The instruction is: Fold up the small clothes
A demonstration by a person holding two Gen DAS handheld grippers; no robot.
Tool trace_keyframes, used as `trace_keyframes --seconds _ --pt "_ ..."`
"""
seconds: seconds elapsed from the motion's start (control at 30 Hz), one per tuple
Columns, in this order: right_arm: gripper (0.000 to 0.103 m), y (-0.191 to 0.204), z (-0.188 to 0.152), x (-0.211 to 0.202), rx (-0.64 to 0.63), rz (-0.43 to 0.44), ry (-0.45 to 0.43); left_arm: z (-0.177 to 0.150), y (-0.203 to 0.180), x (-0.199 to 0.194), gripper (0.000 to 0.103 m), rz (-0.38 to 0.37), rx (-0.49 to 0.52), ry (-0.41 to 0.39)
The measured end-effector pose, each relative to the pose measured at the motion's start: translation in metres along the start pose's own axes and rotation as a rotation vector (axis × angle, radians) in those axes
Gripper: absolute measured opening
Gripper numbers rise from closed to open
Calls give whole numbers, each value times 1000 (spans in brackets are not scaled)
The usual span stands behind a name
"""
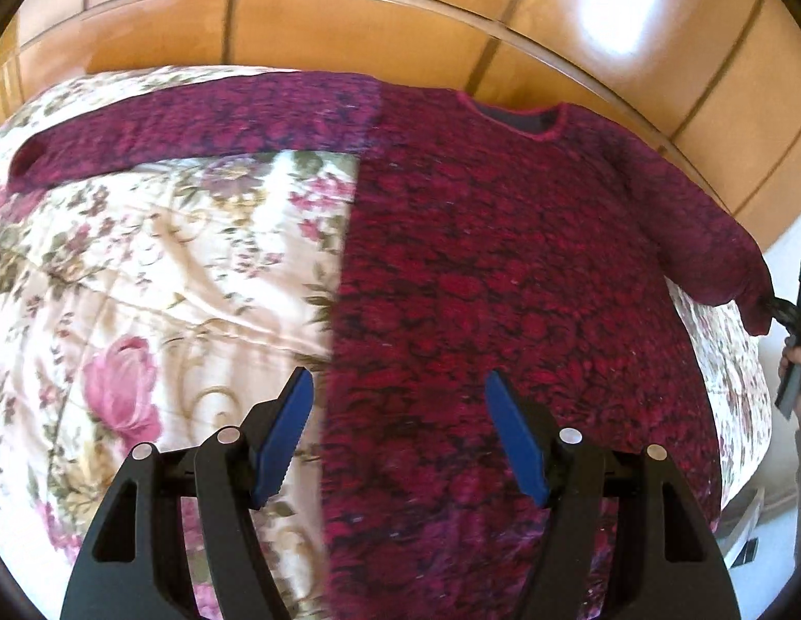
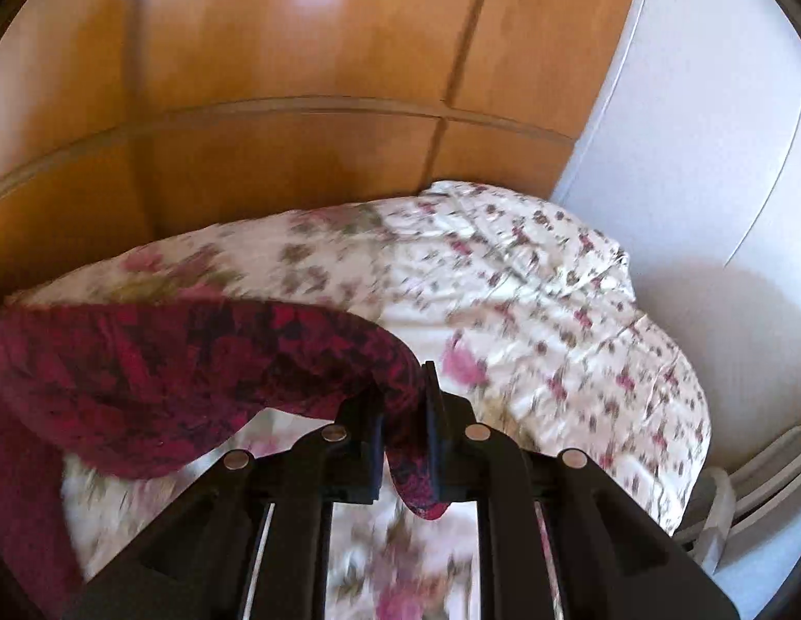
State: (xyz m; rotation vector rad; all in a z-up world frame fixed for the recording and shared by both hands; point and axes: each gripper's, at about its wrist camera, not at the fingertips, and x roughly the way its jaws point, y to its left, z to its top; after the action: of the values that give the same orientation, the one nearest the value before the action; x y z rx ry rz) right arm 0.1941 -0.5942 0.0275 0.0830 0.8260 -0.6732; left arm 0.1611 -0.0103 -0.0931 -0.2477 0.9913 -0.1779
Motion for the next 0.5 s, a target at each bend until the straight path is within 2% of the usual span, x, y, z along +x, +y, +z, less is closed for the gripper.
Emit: trace_keyframes --seconds 0.07,0.13,0.17,0.2,0.23,0.3,0.37,0.47,0.5 --pt "14 2 14 10 10 -52 -19 -2 6 -2 68 15 -16 4" --pt "41 1 26 17 36 -50 -30 -7 13 -3 68 31 -30 12" --pt "73 1 29 17 46 -68 -56 -8 17 -6 68 36 -35 16" --pt "83 1 29 14 50 -85 -91 -10 20 -8 68 38 -38 21" --pt "83 3 27 9 48 -85 -106 -12 23 -10 68 37 -41 24" --pt "83 10 10 2 32 28 -62 -17 32 -16 68 14 -59 35" --pt "84 18 -18 -9 21 168 0 -23 40 -19 68 -22 -82 53" --pt "85 38 -79 -27 -18 461 165 -34 48 -21 68 -100 -116 90" --pt "85 44 -98 -34 -35 531 208 -36 49 -22 68 -119 -120 96"
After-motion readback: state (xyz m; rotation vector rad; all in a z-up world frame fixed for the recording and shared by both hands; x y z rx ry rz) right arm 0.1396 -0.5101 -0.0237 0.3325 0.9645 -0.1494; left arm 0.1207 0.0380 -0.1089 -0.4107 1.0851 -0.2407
